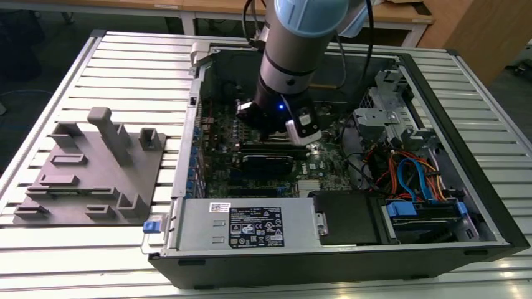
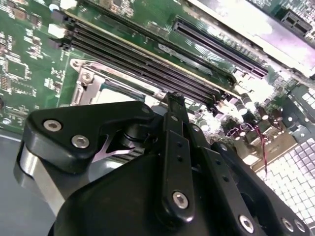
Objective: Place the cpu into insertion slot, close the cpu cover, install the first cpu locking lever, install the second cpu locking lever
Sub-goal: 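Install the second cpu locking lever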
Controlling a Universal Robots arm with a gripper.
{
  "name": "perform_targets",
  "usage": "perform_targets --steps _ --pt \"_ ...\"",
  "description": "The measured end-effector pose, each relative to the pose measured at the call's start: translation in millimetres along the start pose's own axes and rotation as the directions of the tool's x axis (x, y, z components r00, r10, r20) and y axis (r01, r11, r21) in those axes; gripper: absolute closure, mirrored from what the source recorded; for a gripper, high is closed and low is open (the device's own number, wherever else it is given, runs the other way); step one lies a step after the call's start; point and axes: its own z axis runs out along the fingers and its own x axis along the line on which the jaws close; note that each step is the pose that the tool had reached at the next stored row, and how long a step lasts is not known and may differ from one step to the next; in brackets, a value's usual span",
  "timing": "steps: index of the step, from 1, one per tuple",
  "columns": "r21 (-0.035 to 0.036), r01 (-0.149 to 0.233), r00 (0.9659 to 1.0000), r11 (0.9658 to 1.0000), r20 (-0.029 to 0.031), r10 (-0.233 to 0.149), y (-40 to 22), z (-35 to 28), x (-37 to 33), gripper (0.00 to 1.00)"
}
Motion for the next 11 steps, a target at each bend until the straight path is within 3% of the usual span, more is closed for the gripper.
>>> perform_targets --steps 5,11 --pt "-0.0088 0.001 1.0000 1.0000 -0.0005 -0.001 -1.0 4.3 4.9 0.90" --pt "-0.0293 0.003 1.0000 0.9996 -0.0016 -0.003 -2.6 12.4 8.1 0.90"
